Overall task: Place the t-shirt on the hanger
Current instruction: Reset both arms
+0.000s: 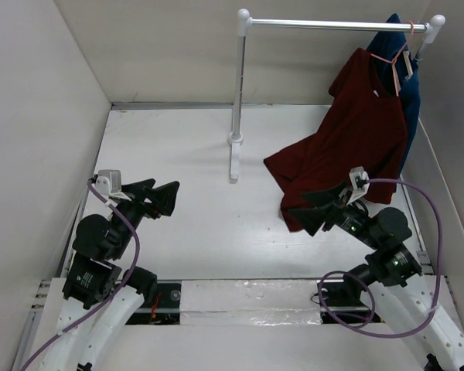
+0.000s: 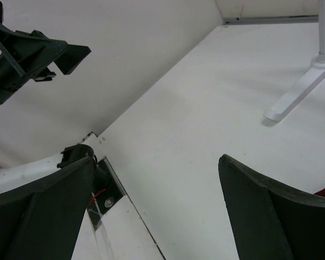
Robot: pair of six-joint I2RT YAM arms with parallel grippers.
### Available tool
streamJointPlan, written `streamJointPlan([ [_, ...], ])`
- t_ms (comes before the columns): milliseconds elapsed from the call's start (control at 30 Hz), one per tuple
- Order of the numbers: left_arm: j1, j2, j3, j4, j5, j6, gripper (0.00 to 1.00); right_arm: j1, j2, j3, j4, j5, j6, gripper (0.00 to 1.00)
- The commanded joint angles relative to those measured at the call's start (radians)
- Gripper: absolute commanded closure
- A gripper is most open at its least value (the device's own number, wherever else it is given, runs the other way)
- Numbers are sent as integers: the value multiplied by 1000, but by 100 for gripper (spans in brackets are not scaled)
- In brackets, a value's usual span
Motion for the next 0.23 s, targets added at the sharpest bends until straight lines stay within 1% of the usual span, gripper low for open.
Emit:
streamJointPlan([
  [0, 3, -2, -12, 46, -9, -3, 22, 47, 42, 22, 2, 70, -47, 0],
  [200, 3, -3, -9, 43, -7, -11, 20, 103, 76, 62, 2, 162, -83, 0],
])
